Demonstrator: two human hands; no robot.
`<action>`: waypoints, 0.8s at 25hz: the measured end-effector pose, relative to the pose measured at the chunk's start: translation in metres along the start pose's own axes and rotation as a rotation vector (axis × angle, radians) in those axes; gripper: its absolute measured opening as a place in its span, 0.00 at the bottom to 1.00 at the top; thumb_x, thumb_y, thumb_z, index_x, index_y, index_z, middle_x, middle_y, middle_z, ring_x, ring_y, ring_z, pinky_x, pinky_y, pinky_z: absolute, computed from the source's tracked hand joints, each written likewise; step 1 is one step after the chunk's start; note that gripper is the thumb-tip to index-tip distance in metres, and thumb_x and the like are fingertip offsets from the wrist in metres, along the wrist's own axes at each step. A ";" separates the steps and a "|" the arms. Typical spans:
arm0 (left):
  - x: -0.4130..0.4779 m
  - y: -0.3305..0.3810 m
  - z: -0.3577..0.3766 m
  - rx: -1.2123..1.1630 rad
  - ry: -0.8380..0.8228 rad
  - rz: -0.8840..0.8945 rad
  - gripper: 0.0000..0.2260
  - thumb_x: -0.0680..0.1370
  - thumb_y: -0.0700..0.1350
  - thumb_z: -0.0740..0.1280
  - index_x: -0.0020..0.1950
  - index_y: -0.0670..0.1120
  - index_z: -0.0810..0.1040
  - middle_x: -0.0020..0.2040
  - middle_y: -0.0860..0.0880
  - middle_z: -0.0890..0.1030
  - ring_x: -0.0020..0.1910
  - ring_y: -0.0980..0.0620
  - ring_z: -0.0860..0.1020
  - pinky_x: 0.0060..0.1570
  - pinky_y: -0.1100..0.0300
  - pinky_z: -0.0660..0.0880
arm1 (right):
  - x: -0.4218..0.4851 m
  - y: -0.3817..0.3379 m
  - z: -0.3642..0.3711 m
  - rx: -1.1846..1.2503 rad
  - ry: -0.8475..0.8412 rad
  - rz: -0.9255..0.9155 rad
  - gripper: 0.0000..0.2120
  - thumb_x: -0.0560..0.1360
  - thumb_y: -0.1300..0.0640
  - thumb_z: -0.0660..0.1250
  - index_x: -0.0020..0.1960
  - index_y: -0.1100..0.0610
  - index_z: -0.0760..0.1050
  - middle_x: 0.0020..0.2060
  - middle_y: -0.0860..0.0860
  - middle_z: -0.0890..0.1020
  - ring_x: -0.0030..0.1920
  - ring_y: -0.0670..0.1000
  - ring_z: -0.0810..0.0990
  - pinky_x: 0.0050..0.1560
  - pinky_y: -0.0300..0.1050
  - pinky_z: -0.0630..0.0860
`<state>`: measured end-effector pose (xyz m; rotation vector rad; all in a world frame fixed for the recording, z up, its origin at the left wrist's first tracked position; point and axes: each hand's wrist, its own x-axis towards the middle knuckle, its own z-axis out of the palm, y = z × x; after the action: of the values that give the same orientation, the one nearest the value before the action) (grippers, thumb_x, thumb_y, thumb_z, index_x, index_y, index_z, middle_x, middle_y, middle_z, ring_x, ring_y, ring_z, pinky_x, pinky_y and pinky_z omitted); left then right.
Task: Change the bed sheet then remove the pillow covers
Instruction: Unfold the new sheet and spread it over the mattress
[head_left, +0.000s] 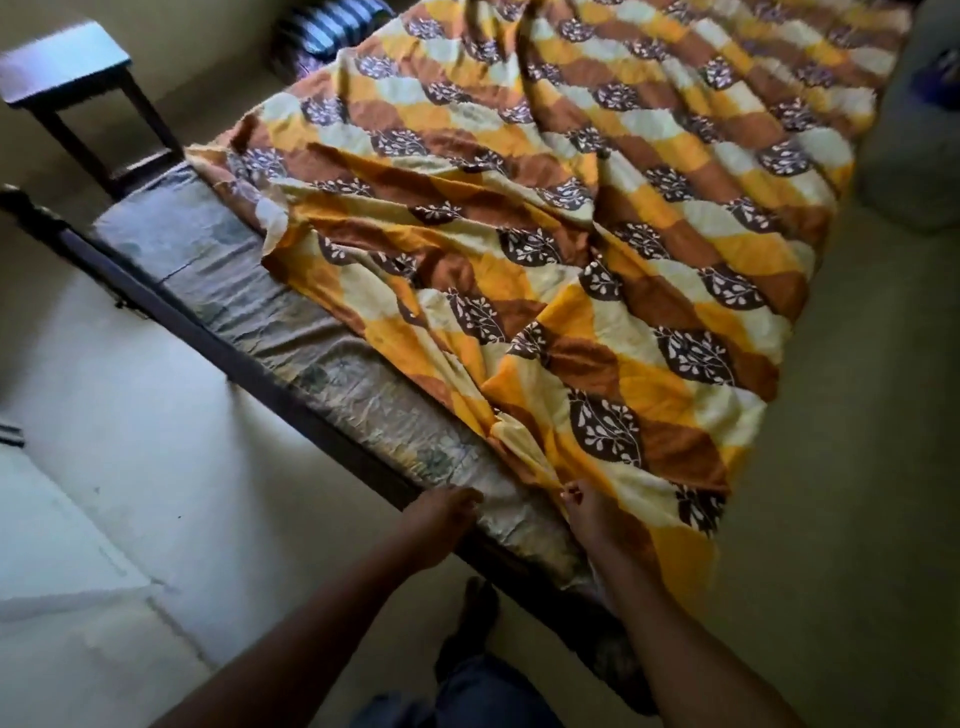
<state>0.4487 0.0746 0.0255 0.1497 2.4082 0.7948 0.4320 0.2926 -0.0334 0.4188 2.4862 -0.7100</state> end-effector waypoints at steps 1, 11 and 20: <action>0.009 0.005 -0.002 0.057 -0.026 0.056 0.17 0.80 0.45 0.60 0.68 0.47 0.69 0.66 0.46 0.72 0.62 0.50 0.73 0.60 0.60 0.70 | -0.004 0.005 -0.008 0.049 0.012 0.009 0.14 0.80 0.53 0.57 0.61 0.57 0.74 0.57 0.56 0.79 0.57 0.56 0.77 0.53 0.43 0.70; 0.085 0.056 -0.039 0.633 0.089 0.582 0.10 0.62 0.51 0.75 0.40 0.50 0.81 0.45 0.48 0.80 0.44 0.43 0.79 0.40 0.49 0.75 | -0.090 0.005 -0.050 0.390 0.197 0.022 0.12 0.80 0.51 0.59 0.38 0.53 0.69 0.31 0.48 0.73 0.37 0.49 0.73 0.36 0.43 0.64; 0.053 0.055 -0.067 0.247 -0.135 0.766 0.07 0.81 0.43 0.56 0.52 0.44 0.73 0.45 0.48 0.75 0.43 0.50 0.74 0.42 0.59 0.65 | -0.118 -0.067 -0.012 0.263 0.385 -0.143 0.26 0.74 0.39 0.61 0.67 0.50 0.68 0.60 0.49 0.76 0.58 0.48 0.74 0.54 0.45 0.74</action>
<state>0.3631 0.1001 0.0737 1.2330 2.2947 0.7555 0.4954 0.2275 0.0678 0.5175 2.8113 -1.1117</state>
